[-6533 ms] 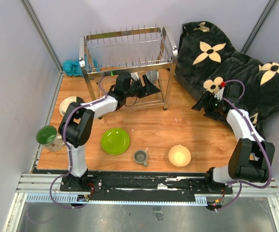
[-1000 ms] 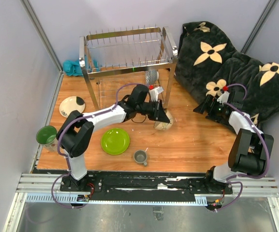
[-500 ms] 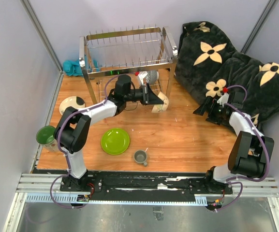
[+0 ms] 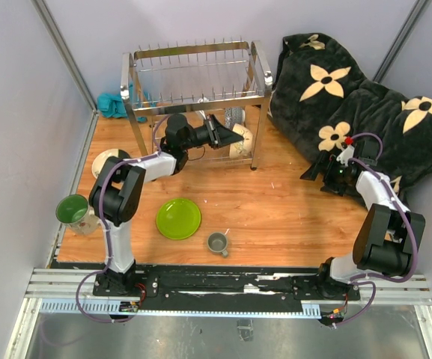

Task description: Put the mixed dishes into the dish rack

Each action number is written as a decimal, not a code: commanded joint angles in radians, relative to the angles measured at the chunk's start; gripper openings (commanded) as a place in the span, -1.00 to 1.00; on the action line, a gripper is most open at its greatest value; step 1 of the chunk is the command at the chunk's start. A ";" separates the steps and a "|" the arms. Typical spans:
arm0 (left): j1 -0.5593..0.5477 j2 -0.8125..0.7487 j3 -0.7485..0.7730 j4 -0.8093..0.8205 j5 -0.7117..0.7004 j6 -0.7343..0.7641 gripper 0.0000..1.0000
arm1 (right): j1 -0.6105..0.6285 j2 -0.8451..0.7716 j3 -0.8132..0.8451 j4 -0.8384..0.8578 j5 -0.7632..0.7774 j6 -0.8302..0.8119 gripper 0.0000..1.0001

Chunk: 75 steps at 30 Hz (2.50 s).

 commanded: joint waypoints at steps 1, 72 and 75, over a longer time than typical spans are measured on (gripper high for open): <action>0.033 0.063 0.053 0.197 -0.019 -0.129 -0.99 | -0.030 -0.006 0.011 -0.102 0.085 0.013 0.99; 0.034 0.355 0.225 0.122 -0.199 -0.272 -0.99 | -0.030 0.035 0.075 -0.125 0.127 0.002 1.00; 0.037 0.353 0.221 0.111 -0.205 -0.270 -0.99 | -0.030 0.039 0.080 -0.125 0.127 0.002 1.00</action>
